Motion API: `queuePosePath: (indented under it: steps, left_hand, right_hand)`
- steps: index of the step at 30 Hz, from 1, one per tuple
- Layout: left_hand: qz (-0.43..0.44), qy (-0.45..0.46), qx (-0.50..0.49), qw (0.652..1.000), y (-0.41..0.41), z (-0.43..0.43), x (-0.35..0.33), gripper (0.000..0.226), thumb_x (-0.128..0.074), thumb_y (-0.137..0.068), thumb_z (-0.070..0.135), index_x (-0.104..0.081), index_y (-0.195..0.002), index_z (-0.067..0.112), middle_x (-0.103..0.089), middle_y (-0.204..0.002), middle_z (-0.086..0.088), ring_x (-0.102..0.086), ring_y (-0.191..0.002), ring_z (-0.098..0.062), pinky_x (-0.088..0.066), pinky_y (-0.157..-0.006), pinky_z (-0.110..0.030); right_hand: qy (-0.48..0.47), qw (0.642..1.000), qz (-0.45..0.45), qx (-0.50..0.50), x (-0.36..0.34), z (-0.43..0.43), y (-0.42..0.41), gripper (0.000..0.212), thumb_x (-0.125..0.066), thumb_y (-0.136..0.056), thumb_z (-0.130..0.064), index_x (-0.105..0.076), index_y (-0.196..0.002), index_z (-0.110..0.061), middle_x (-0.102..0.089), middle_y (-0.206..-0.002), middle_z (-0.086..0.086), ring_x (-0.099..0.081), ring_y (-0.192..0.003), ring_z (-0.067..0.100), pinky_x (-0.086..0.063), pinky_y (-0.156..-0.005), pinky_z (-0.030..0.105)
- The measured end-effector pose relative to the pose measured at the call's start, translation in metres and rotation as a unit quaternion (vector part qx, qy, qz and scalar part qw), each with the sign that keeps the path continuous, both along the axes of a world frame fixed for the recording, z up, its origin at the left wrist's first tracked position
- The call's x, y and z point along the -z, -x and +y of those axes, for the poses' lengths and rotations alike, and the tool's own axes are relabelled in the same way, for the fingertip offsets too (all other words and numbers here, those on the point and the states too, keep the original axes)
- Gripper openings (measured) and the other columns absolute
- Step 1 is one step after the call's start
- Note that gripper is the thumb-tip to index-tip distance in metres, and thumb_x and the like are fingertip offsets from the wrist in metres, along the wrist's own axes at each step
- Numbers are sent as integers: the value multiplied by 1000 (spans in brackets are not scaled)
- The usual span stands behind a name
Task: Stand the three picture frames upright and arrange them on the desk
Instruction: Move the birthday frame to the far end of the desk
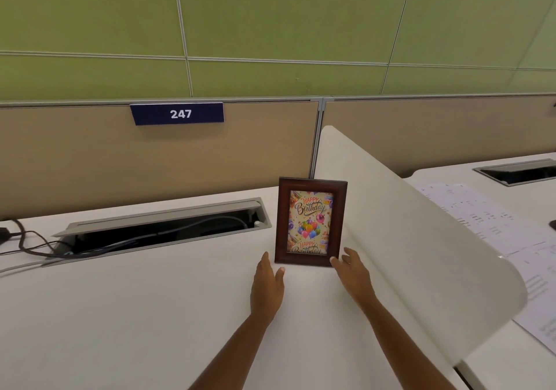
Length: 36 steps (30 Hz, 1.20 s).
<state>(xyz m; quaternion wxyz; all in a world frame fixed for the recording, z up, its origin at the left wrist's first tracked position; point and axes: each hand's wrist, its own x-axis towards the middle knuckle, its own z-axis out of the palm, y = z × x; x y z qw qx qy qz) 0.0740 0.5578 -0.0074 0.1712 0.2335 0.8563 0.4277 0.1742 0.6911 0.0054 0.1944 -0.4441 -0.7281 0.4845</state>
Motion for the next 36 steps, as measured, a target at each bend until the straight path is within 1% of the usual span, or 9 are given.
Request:
queuePosePath:
  steps: [5, 12, 19, 21, 23, 25, 30, 33, 36]
  left_hand:
    - [67, 57, 28, 996, -20, -30, 13, 54, -33, -98, 28, -15, -146, 12, -17, -157, -6, -18, -144, -19, -20, -116, -29]
    - [169, 153, 61, 972, -27, -75, 18, 52, -25, -99, 32, -11, -146, 14, -13, -157, -6, -12, -145, -19, -14, -118, -28]
    - [196, 156, 41, 967, -17, -127, 3, 53, -23, -99, 33, -9, -146, 14, -10, -158, -8, -9, -146, -20, -11, -119, -29]
    - [198, 150, 27, 968, -14, -143, -8, 54, -12, -98, 38, -10, -147, 16, -9, -158, -7, -8, -146, -19, -10, -119, -29]
    - [204, 132, 9, 970, -12, -159, -19, 82, 17, -77, 52, -10, -147, 17, -8, -158, -6, -7, -146, -19, -9, -119, -28]
    - [218, 126, -7, 968, -8, -177, -27, 104, 25, -57, 58, -11, -146, 18, -8, -158, -5, -7, -146, -18, -9, -119, -28]
    - [216, 90, -38, 972, 5, -224, -52, 87, 13, -72, 59, -13, -146, 20, -8, -158, -4, -5, -146, -18, -6, -119, -29]
    - [221, 35, -67, 972, 15, -249, -66, 54, -21, -96, 44, -17, -145, 21, -9, -158, -2, -6, -146, -16, -8, -119, -30]
    - [254, -20, -88, 963, 23, -273, -80, 50, -34, -97, 33, -25, -143, 18, -17, -156, -4, -11, -145, -17, -14, -118, -31]
  right_hand:
    - [-91, 994, 0, 51, 18, -52, -18, 46, -45, -93, -16, -35, -135, -3, -40, -144, 16, -38, -132, 28, -31, -110, 37]
    - [-172, 980, -95, -19, 28, -102, -17, 45, -40, -94, -19, -32, -136, -6, -39, -144, 11, -32, -136, 22, -14, -116, 34]
    - [-140, 985, -72, -71, 17, -160, 5, 44, -38, -95, -23, -32, -137, -9, -36, -147, 9, -32, -137, 22, -21, -116, 37]
    - [-125, 988, -48, -77, 13, -180, 13, 43, -37, -96, -25, -34, -136, -10, -38, -146, 9, -35, -135, 22, -26, -113, 36]
    - [-119, 989, -27, -85, 8, -200, 21, 42, -36, -96, -26, -36, -135, -11, -40, -145, 8, -37, -134, 22, -29, -111, 34]
    - [-118, 989, -11, -93, 3, -219, 30, 41, -35, -97, -27, -38, -134, -11, -41, -145, 8, -37, -134, 21, -29, -111, 33]
    - [-105, 985, 27, -135, -15, -268, 55, 41, -34, -97, -29, -40, -134, -11, -41, -145, 8, -38, -134, 22, -27, -112, 33]
    - [-92, 980, 54, -170, -28, -298, 70, 41, -33, -97, -28, -40, -133, -11, -43, -144, 8, -41, -132, 24, -29, -111, 35]
    - [-67, 971, 86, -214, -41, -327, 83, 44, -31, -96, -31, -40, -133, -9, -43, -143, 10, -43, -130, 25, -32, -112, 38]
